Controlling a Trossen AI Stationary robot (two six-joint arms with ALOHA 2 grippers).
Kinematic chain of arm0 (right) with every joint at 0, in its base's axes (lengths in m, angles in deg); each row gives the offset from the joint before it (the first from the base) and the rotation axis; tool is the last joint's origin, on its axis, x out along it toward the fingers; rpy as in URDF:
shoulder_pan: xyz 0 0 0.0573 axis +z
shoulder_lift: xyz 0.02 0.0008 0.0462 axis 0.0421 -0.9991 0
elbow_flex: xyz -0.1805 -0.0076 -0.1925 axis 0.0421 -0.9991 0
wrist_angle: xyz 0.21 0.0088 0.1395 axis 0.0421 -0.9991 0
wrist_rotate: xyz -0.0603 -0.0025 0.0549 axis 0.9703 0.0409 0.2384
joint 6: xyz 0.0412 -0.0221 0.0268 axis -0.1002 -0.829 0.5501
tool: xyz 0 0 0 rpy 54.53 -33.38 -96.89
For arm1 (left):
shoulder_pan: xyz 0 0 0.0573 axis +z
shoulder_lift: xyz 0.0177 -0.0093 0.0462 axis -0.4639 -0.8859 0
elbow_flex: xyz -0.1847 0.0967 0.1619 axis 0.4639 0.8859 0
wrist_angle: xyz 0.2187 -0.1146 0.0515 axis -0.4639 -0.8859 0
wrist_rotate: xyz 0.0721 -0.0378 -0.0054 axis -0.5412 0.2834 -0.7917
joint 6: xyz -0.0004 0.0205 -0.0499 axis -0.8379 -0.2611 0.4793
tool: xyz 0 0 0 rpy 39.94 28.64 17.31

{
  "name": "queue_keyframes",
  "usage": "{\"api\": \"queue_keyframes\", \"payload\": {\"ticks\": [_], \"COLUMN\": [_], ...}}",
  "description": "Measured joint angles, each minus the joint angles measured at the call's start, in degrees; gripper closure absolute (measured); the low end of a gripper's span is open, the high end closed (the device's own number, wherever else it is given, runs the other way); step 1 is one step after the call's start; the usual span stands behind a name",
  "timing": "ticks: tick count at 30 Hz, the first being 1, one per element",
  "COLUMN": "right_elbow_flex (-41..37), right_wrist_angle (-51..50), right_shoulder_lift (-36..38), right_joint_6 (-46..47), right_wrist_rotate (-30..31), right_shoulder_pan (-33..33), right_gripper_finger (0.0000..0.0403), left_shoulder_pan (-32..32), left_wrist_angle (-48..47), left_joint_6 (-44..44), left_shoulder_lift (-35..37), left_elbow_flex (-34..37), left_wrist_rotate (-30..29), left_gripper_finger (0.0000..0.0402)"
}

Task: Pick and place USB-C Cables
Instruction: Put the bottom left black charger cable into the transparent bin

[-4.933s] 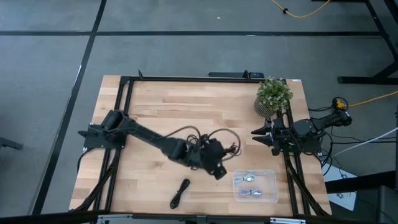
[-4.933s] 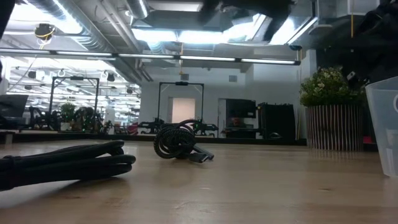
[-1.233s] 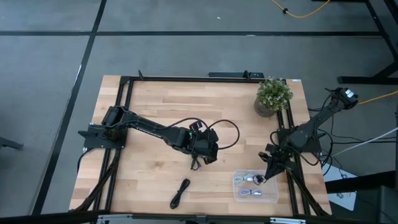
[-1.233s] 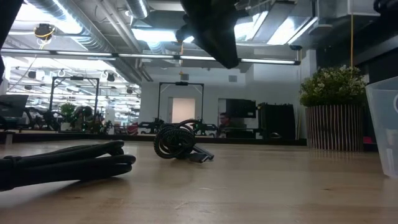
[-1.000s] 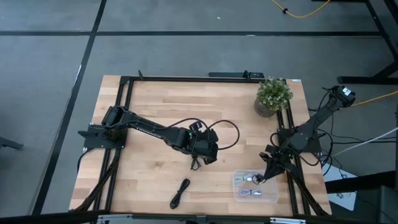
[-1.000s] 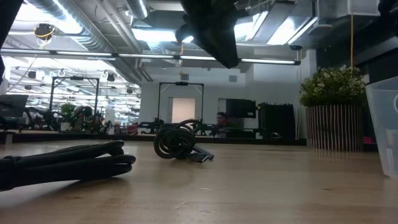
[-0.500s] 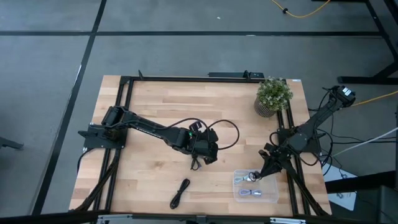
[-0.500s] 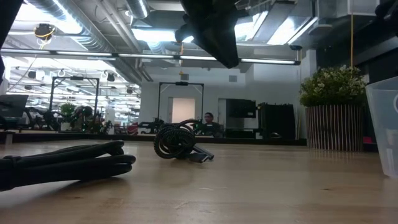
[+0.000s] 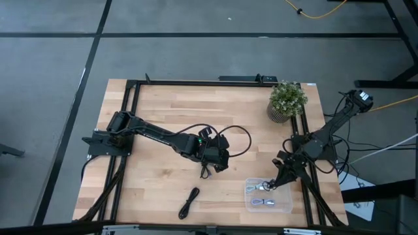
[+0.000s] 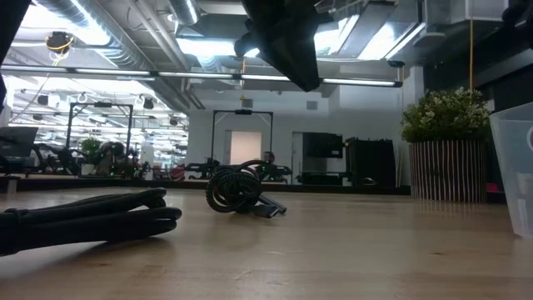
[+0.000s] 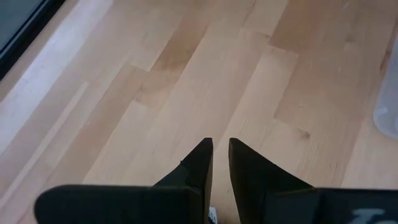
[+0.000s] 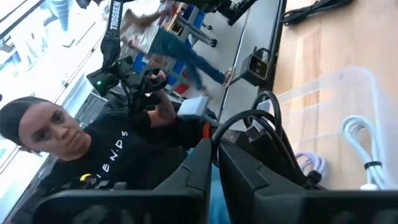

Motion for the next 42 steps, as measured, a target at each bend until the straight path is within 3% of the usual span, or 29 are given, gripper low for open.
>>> {"api": "queue_keyframes", "payload": {"ticks": [9, 13, 32, 37, 42], "right_elbow_flex": [0.0, 0.0, 0.0, 0.0, 0.0], "right_wrist_angle": [-0.7, -0.9, -1.0, -1.8, 0.4], "right_shoulder_lift": [-0.3, -0.9, -1.0, -1.0, -1.0], "right_joint_6": [2.8, 3.3, 1.2, 0.9, -1.6], "right_wrist_rotate": [-3.6, -0.2, 1.0, 6.4, 5.8], "right_shoulder_pan": [0.2, 0.1, 0.2, 0.1, 0.2], "right_gripper_finger": [0.0367, 0.0365, 0.0366, 0.0366, 0.0365], "left_shoulder_pan": [0.0, 0.0, 0.0, 0.0, 0.0], "left_wrist_angle": [0.0, 0.1, 1.4, 1.4, 1.4], "left_joint_6": [4.1, 4.5, 4.0, 4.0, 4.0], "left_shoulder_lift": [0.0, 0.0, -0.1, -0.1, -0.1], "left_elbow_flex": [0.0, 0.0, 0.0, 0.0, 0.0], "left_wrist_rotate": [-0.1, 0.0, 0.6, 0.6, 0.6], "left_gripper_finger": [0.0357, 0.0357, 0.0357, 0.0357, 0.0357]}}
